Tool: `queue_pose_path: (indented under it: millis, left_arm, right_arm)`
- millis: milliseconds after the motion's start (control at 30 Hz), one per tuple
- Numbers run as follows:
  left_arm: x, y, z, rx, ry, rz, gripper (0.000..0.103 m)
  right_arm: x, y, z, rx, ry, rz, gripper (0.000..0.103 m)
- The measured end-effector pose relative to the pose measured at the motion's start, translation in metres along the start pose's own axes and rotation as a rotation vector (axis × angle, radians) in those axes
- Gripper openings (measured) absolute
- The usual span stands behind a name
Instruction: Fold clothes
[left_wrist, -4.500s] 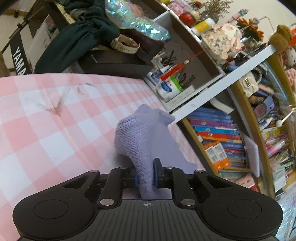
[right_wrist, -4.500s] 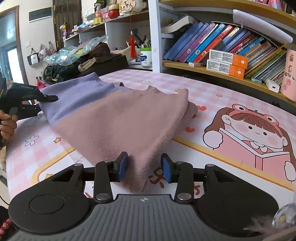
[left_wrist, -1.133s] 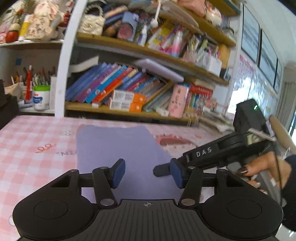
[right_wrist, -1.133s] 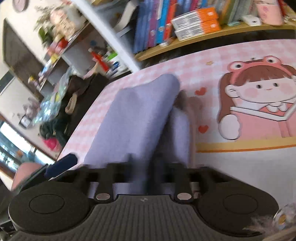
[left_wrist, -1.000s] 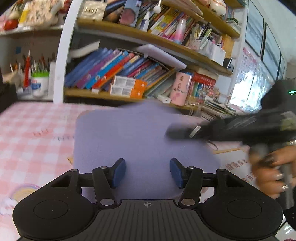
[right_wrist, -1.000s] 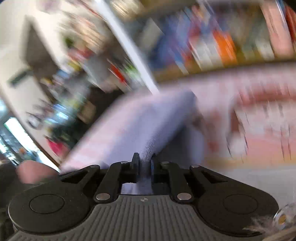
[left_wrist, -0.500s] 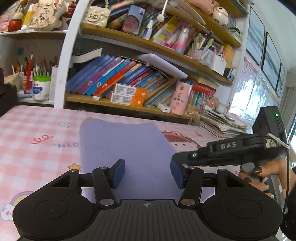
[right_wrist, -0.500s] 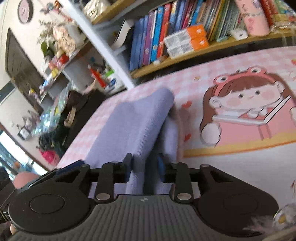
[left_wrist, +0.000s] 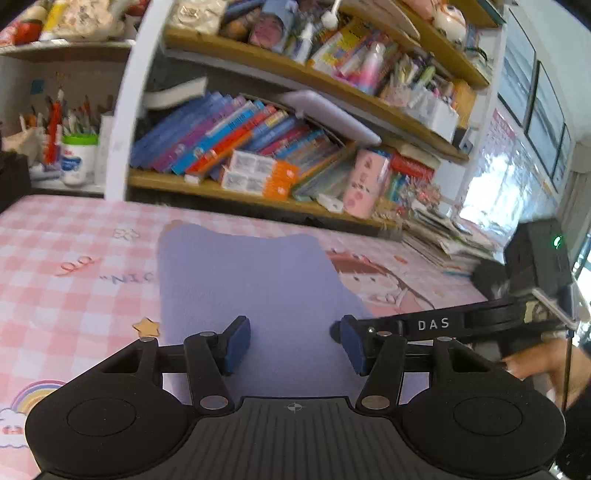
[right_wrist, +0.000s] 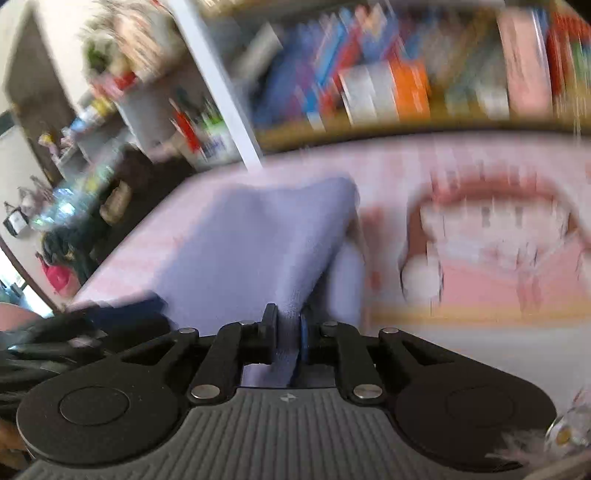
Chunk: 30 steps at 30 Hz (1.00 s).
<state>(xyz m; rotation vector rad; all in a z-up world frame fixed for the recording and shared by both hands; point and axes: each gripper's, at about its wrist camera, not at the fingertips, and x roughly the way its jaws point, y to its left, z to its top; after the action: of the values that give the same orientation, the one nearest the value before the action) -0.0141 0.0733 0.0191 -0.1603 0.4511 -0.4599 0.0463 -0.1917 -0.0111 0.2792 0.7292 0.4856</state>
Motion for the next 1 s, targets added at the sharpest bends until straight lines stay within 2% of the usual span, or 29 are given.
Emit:
queue_pose_path:
  millis: [67, 100, 133, 167, 200, 300, 433, 533, 600, 633, 667, 700, 800, 867, 1000]
  left_arm:
    - [-0.013, 0.003, 0.008, 0.018, -0.061, 0.042, 0.057]
    - [-0.019, 0.008, 0.013, 0.018, -0.083, 0.056, 0.059]
    - [-0.019, 0.016, 0.019, -0.002, -0.072, 0.056, 0.061]
    - [-0.014, 0.025, 0.023, -0.029, -0.030, 0.044, 0.065]
    - [-0.008, 0.034, 0.026, -0.056, 0.011, 0.032, 0.068]
    - [0.015, 0.054, 0.029, -0.135, 0.138, 0.027, 0.069]
    - [0.040, 0.068, 0.025, -0.249, 0.210, -0.012, 0.075]
    - [0.052, 0.079, 0.016, -0.318, 0.253, -0.035, 0.076]
    - [0.058, 0.087, 0.011, -0.391, 0.258, -0.068, 0.075]
    - [0.059, 0.088, 0.010, -0.410, 0.249, -0.065, 0.072]
    - [0.060, 0.086, 0.009, -0.422, 0.240, -0.058, 0.070]
    - [0.058, 0.081, 0.009, -0.416, 0.231, -0.045, 0.068]
    - [0.050, 0.058, 0.012, -0.361, 0.237, -0.052, 0.062]
    - [0.043, 0.044, 0.012, -0.339, 0.255, -0.100, 0.060]
    - [0.035, 0.018, 0.007, -0.303, 0.294, -0.174, 0.060]
  right_arm:
    - [-0.009, 0.000, 0.007, -0.008, -0.008, 0.014, 0.017]
    - [-0.015, 0.000, 0.011, -0.020, -0.017, 0.016, 0.032]
    - [-0.020, -0.001, 0.014, -0.023, -0.028, 0.003, 0.046]
    - [-0.026, -0.002, 0.018, -0.026, -0.038, -0.013, 0.076]
    - [-0.025, -0.004, 0.021, -0.016, -0.018, -0.029, 0.085]
    - [-0.020, -0.015, 0.029, 0.043, 0.057, -0.062, 0.084]
    - [0.005, -0.032, 0.030, 0.198, 0.166, 0.005, 0.080]
    - [0.016, -0.032, 0.032, 0.220, 0.190, 0.028, 0.072]
    - [0.021, -0.033, 0.033, 0.235, 0.192, 0.052, 0.056]
    - [0.023, -0.033, 0.033, 0.246, 0.186, 0.060, 0.053]
    - [0.021, -0.033, 0.031, 0.232, 0.168, 0.067, 0.042]
    - [0.019, -0.031, 0.029, 0.215, 0.148, 0.074, 0.035]
    - [0.001, -0.019, 0.025, 0.107, 0.112, 0.027, 0.028]
    - [-0.019, -0.013, 0.022, 0.032, 0.087, -0.004, 0.027]
    - [-0.055, -0.028, 0.012, 0.046, 0.095, 0.004, 0.027]
